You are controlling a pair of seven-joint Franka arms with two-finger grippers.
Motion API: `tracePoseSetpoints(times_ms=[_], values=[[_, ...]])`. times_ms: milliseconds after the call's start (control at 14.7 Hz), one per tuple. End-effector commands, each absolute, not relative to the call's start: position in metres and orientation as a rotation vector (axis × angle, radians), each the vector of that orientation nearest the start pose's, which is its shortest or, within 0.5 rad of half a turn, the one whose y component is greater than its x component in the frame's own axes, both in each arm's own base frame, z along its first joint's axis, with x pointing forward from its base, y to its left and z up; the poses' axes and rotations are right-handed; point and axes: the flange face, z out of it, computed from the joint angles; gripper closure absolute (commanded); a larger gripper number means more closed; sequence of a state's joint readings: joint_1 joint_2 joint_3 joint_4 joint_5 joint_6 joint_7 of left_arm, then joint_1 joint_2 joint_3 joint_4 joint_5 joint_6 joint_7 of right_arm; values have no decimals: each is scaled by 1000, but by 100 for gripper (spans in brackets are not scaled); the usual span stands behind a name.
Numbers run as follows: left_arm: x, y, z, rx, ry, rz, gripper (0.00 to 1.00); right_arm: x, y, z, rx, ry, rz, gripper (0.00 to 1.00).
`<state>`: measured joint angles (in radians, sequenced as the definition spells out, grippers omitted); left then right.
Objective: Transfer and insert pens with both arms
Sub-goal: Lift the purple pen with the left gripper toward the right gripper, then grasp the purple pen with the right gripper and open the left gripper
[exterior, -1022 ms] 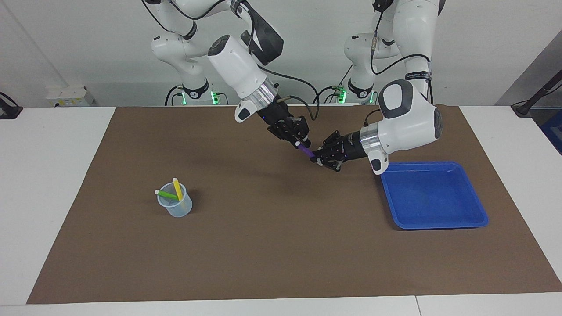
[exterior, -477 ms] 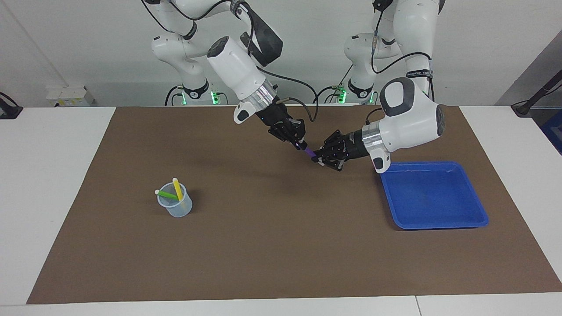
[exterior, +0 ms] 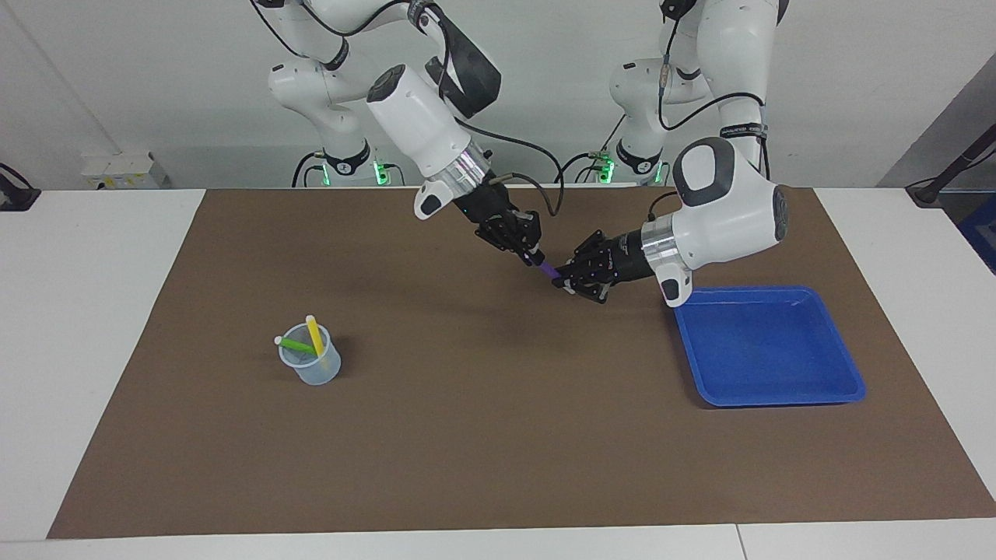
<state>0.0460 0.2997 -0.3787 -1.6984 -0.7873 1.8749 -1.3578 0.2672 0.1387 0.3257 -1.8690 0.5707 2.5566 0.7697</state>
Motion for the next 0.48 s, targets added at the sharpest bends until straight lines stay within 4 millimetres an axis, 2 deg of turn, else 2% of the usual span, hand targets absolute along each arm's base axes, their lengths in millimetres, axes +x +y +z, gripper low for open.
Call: tracePoseSetpoints(times_ms=[0, 136, 341, 409], values=[[586, -234, 453, -2649, -2116, 1235, 0, 539, 338, 505, -2315, 660, -153, 100], [585, -234, 454, -2696, -2053, 1120, 0, 543, 331, 506, -2352, 566, -182, 100], [580, -241, 467, -2817, -1842, 777, 0, 555, 303, 509, -2423, 440, -197, 100], [580, -238, 469, -2836, -1801, 722, 0, 559, 293, 509, -2446, 378, -216, 100]])
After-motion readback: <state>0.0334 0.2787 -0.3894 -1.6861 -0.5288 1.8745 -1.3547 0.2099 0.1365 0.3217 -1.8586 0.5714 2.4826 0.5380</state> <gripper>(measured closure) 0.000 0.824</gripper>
